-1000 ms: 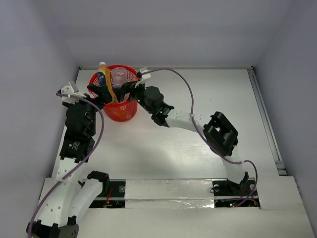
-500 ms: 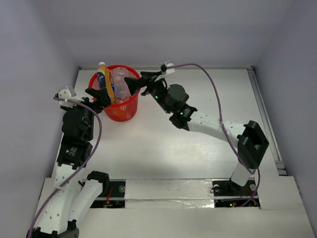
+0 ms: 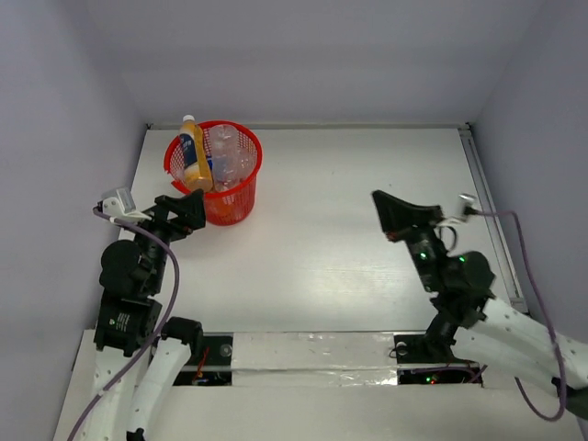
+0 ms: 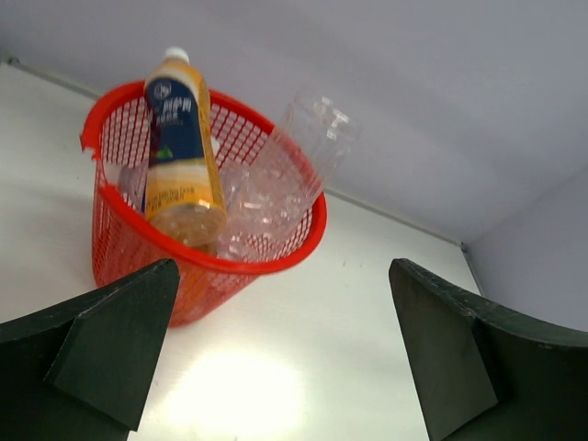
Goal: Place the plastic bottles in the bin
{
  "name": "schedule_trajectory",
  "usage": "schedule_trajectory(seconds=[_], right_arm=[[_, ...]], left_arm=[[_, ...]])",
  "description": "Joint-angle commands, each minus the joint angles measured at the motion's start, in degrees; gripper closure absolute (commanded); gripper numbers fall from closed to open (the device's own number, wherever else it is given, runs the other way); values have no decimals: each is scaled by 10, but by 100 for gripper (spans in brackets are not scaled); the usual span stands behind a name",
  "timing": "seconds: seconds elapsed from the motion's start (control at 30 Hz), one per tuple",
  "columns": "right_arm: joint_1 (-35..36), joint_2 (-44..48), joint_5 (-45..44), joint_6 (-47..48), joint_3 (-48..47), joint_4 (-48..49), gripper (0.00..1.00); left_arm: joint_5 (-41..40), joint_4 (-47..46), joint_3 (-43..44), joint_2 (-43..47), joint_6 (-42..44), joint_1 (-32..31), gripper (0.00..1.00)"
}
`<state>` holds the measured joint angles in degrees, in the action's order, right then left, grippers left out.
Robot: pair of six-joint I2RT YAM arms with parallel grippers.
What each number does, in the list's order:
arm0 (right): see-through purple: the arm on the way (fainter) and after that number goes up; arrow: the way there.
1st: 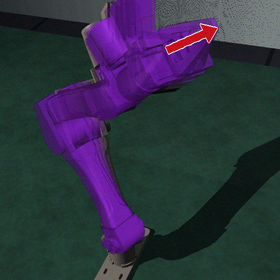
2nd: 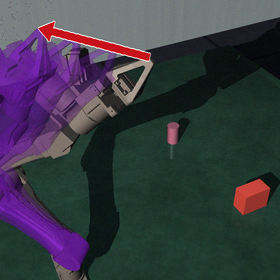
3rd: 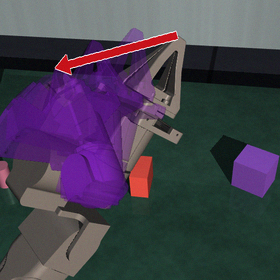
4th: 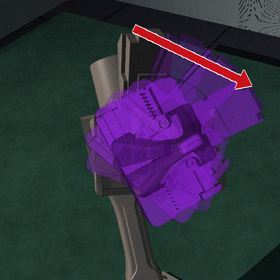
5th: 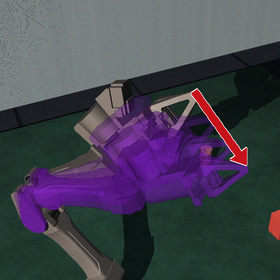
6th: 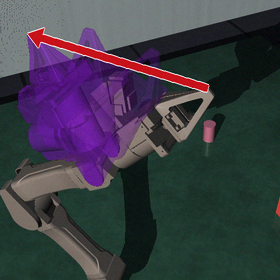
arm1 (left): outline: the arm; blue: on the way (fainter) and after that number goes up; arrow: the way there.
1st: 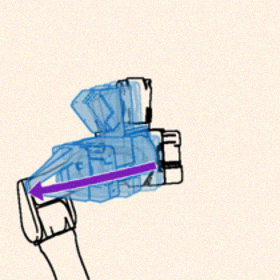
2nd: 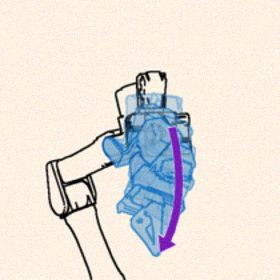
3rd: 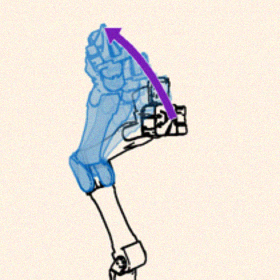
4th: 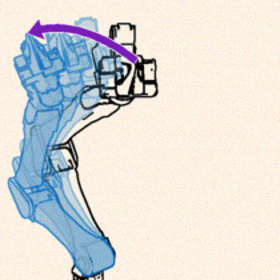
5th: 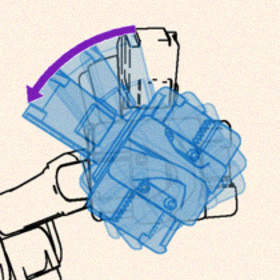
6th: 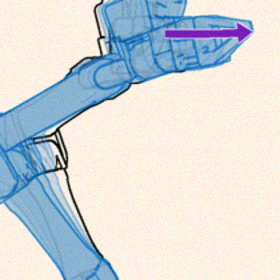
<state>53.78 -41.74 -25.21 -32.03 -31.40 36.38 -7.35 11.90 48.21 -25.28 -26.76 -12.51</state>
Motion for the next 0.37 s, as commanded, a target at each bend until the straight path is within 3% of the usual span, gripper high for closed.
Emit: schedule_trajectory(seconds=[0.0,0.07,0.1,0.17,0.33], right_arm=[[5,131,-73,-15,41,-116,70],[5,175,-105,-17,47,-171,32],[5,190,-115,-28,46,-199,25],[5,224,-126,-29,53,-245,20],[5,232,-115,-27,73,-250,20]], left_arm=[[35,34,-29,18,-16,1,1],[38,37,-43,32,-15,1,1],[40,37,-52,35,-13,1,1],[41,39,-58,37,-13,1,2],[43,50,-61,30,-12,1,6]])
